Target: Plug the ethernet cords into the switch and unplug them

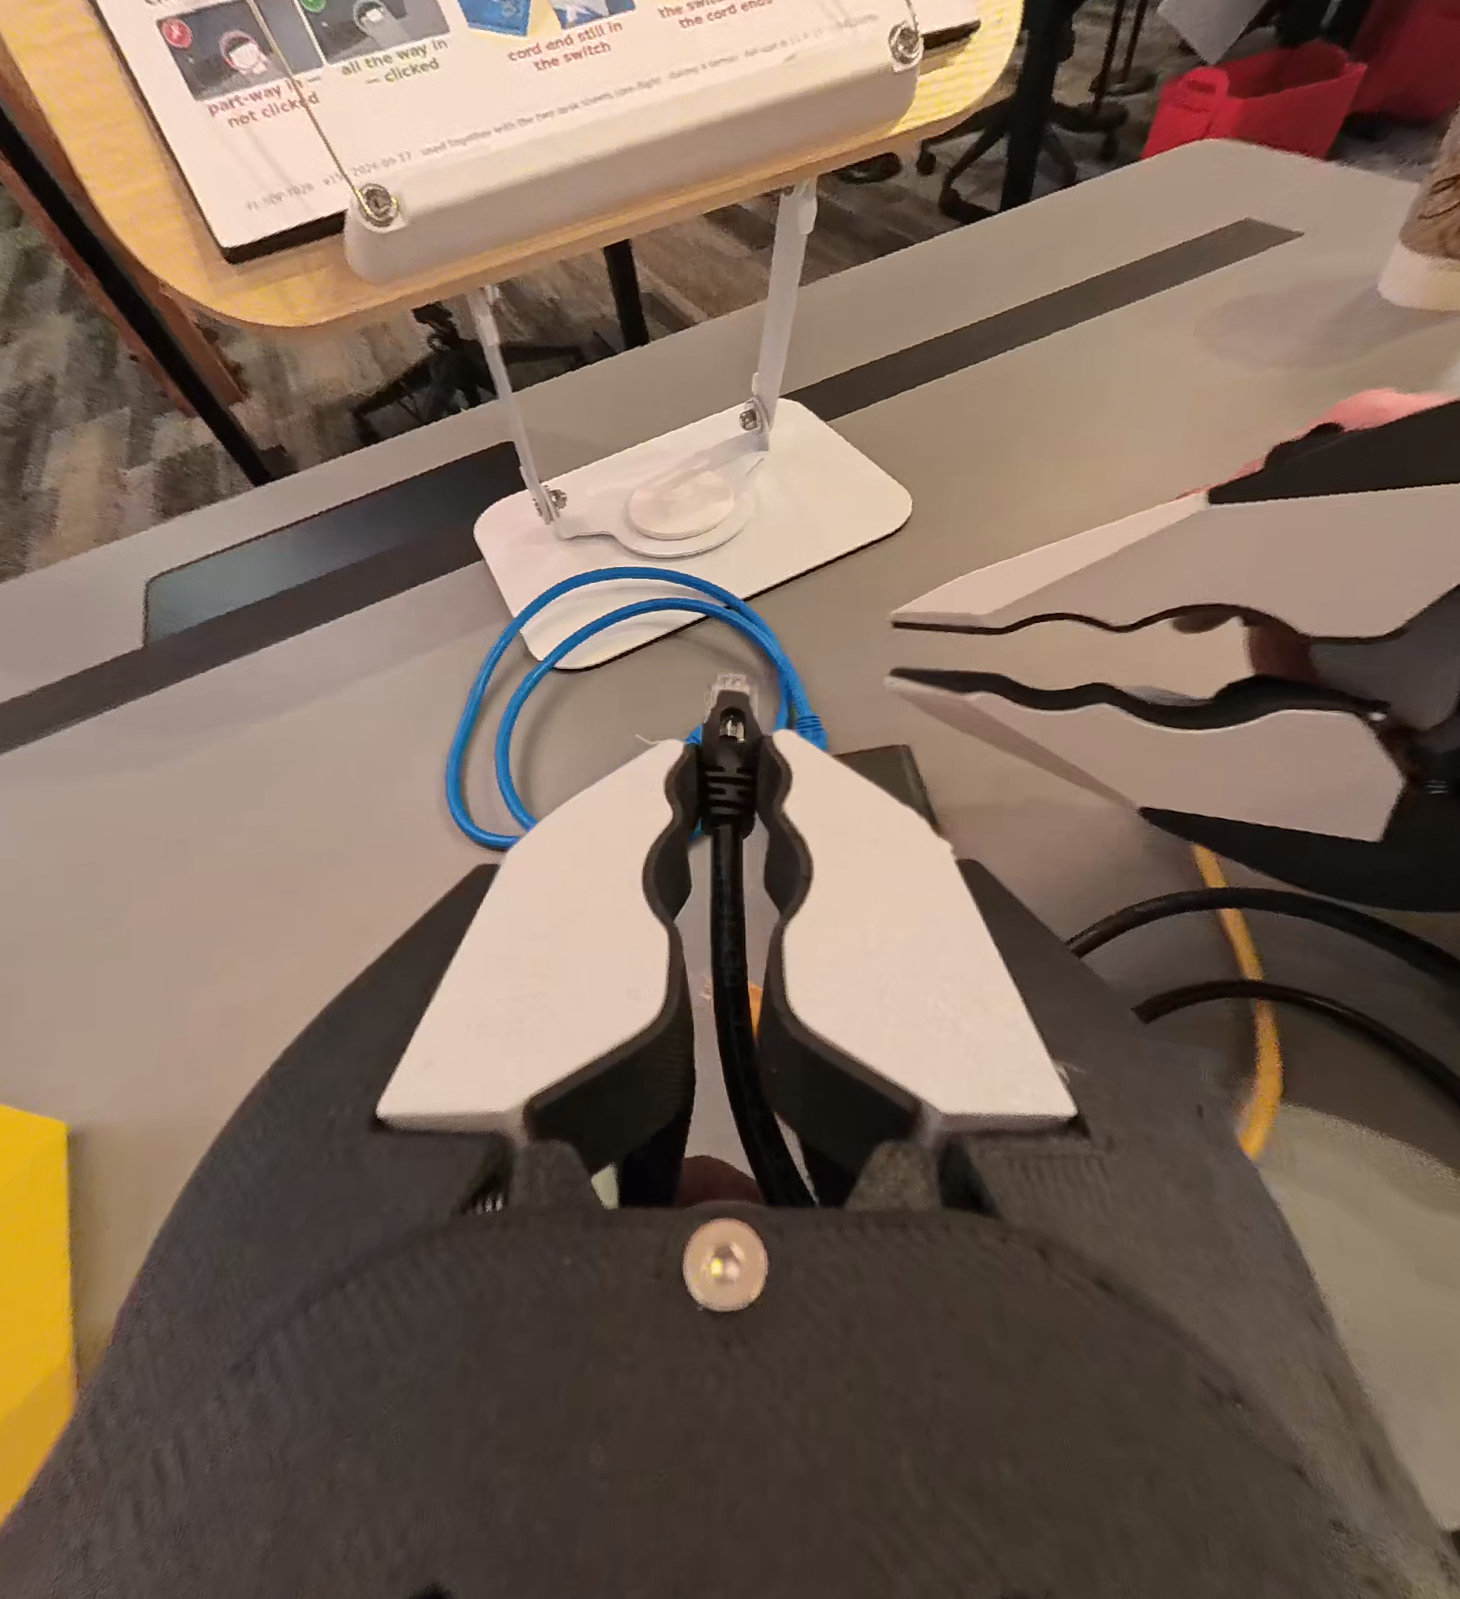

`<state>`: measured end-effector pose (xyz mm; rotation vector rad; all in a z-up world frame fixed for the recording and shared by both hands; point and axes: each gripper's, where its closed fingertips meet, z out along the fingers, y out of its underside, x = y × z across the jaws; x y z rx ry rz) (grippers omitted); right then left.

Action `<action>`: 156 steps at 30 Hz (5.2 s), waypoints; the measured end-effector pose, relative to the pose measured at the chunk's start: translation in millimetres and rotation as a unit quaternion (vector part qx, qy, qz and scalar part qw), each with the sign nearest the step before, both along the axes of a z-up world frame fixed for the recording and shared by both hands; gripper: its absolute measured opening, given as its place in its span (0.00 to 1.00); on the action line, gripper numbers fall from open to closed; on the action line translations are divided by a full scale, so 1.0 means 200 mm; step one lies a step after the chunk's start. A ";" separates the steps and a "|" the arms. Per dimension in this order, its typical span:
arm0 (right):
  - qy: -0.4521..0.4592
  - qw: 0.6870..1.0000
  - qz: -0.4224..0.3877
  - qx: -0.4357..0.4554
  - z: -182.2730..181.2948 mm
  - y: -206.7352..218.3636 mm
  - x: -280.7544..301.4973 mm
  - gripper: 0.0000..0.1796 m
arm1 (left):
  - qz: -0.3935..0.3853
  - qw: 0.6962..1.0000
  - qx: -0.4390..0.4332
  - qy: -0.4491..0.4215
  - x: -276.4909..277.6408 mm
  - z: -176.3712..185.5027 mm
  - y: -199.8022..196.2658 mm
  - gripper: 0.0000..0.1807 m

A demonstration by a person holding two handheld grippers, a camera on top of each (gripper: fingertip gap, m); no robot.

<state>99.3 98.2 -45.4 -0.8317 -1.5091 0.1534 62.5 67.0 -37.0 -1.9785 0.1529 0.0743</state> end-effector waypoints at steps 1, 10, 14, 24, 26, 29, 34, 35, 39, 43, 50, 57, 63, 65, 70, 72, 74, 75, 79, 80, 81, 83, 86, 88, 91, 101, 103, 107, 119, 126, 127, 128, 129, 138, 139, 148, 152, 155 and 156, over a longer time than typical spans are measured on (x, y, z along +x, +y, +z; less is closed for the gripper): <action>0.000 1.000 -0.006 -0.005 0.00 0.01 0.01 0.05 | 0.004 1.000 0.003 0.008 -0.01 0.00 0.00 0.07; -0.006 0.999 -0.032 -0.021 -0.02 0.04 0.07 0.03 | 0.038 0.999 -0.007 0.010 -0.10 -0.09 0.07 0.07; -0.007 0.999 -0.042 -0.030 -0.02 0.05 0.08 0.03 | 0.052 0.999 -0.011 0.008 -0.14 -0.12 0.10 0.07; -0.011 0.997 -0.059 -0.042 -0.01 0.06 0.10 0.06 | 0.071 0.997 -0.023 0.017 -0.21 -0.16 0.14 0.07; -0.011 0.997 -0.061 -0.044 -0.01 0.06 0.10 0.06 | 0.072 0.997 -0.024 0.015 -0.21 -0.17 0.13 0.07; -0.012 0.997 -0.064 -0.047 0.00 0.06 0.10 0.07 | 0.073 0.997 -0.025 0.013 -0.21 -0.17 0.13 0.07; -0.014 0.997 -0.066 -0.048 0.00 0.07 0.10 0.08 | 0.076 0.997 -0.024 0.015 -0.23 -0.17 0.13 0.07; -0.014 0.997 -0.067 -0.046 0.00 0.07 0.10 0.08 | 0.077 0.997 -0.024 0.016 -0.23 -0.17 0.13 0.07; -0.015 0.997 -0.067 -0.044 0.01 0.06 0.09 0.08 | 0.078 0.997 -0.022 0.019 -0.24 -0.16 0.12 0.07; -0.017 0.996 -0.069 -0.045 0.01 0.06 0.09 0.08 | 0.079 0.996 -0.021 0.020 -0.24 -0.16 0.12 0.07; -0.022 0.996 -0.071 -0.043 0.02 0.05 0.09 0.08 | 0.088 0.996 -0.016 0.027 -0.27 -0.16 0.12 0.07; -0.030 0.995 -0.081 -0.053 0.03 0.07 0.09 0.11 | 0.109 0.994 0.004 0.027 -0.31 -0.14 0.20 0.07; -0.059 0.990 -0.089 -0.087 0.01 0.13 0.11 0.14 | 0.103 0.995 -0.002 0.013 -0.30 -0.20 0.18 0.07; -0.085 0.984 -0.094 -0.129 -0.06 0.17 0.12 0.15 | 0.100 0.995 -0.003 0.010 -0.30 -0.20 0.17 0.07; -0.165 0.956 -0.110 -0.217 -0.33 0.27 0.12 0.20 | 0.083 0.996 -0.008 0.011 -0.25 -0.21 0.14 0.07; -0.192 0.950 -0.102 -0.225 -0.39 0.29 0.13 0.23 | 0.079 0.997 -0.008 0.014 -0.24 -0.21 0.13 0.07; -0.215 0.947 -0.070 -0.230 -0.41 0.28 0.12 0.24 | 0.075 0.997 -0.008 0.011 -0.24 -0.21 0.12 0.07; -0.228 0.942 -0.061 -0.238 -0.41 0.28 0.11 0.26 | 0.072 0.997 -0.009 0.007 -0.24 -0.22 0.12 0.07; -0.304 0.918 -0.030 -0.254 -0.47 0.26 0.12 0.28 | 0.068 0.998 -0.009 0.005 -0.23 -0.22 0.12 0.07; -0.320 0.909 -0.017 -0.267 -0.49 0.23 0.11 0.28 | 0.068 0.998 -0.009 0.004 -0.24 -0.22 0.12 0.07; -0.332 0.902 -0.015 -0.277 -0.51 0.22 0.11 0.27 | 0.067 0.998 -0.009 0.003 -0.23 -0.22 0.12 0.07; -0.353 0.887 0.000 -0.298 -0.55 0.16 0.11 0.24 | 0.062 0.998 -0.009 0.001 -0.23 -0.22 0.11 0.07; -0.343 0.878 0.023 -0.333 -0.55 0.07 0.08 0.22 | 0.056 0.998 -0.011 0.002 -0.22 -0.23 0.10 0.07; -0.347 0.865 0.048 -0.359 -0.54 0.00 0.07 0.20 | 0.054 0.998 -0.012 0.003 -0.23 -0.24 0.10 0.07; -0.361 0.865 0.042 -0.347 -0.54 0.00 0.08 0.19 | 0.056 0.998 -0.014 0.000 -0.24 -0.24 0.09 0.07; -0.341 0.884 0.023 -0.319 -0.50 0.07 0.05 0.23 | 0.110 0.994 0.016 0.022 -0.37 -0.22 0.14 0.07; -0.331 0.888 0.024 -0.318 -0.49 0.07 0.04 0.24 | 0.119 0.992 0.021 0.015 -0.40 -0.22 0.14 0.07; -0.331 0.889 0.024 -0.315 -0.48 0.06 0.04 0.24 | 0.130 0.991 0.026 0.016 -0.43 -0.23 0.15 0.07; -0.319 0.896 0.020 -0.309 -0.44 0.09 0.03 0.24 | 0.122 0.992 0.034 0.028 -0.39 -0.21 0.17 0.07; -0.354 0.879 0.032 -0.319 -0.53 0.02 0.03 0.23 | 0.103 0.994 0.018 0.023 -0.37 -0.22 0.13 0.07; -0.355 0.878 0.034 -0.318 -0.53 0.01 0.03 0.23 | 0.098 0.995 0.015 0.018 -0.37 -0.22 0.11 0.07; -0.354 0.878 0.036 -0.319 -0.53 0.01 0.02 0.23 | 0.091 0.996 0.008 0.010 -0.35 -0.22 0.10 0.07; -0.353 0.878 0.037 -0.322 -0.53 0.00 0.02 0.23 | 0.088 0.996 0.006 0.006 -0.34 -0.22 0.08 0.07; -0.350 0.876 0.030 -0.330 -0.55 -0.01 0.02 0.23 | 0.078 0.997 -0.016 0.021 -0.29 -0.19 0.02 0.07; -0.349 0.876 0.028 -0.331 -0.55 -0.01 0.02 0.23 | 0.074 0.997 -0.019 0.023 -0.27 -0.18 0.02 0.07; -0.338 0.876 0.013 -0.343 -0.55 0.00 0.07 0.23 | 0.040 0.997 -0.004 0.067 -0.09 -0.08 0.05 0.07; -0.330 0.877 0.011 -0.349 -0.54 0.00 0.09 0.23 | 0.032 0.996 0.008 0.082 -0.04 -0.03 0.05 0.07; -0.326 0.878 0.011 -0.351 -0.54 0.00 0.09 0.23 | 0.026 0.996 0.014 0.083 0.00 -0.01 0.06 0.07; -0.326 0.878 0.011 -0.351 -0.54 -0.01 0.09 0.23 | 0.026 0.996 0.015 0.089 0.00 -0.01 0.06 0.07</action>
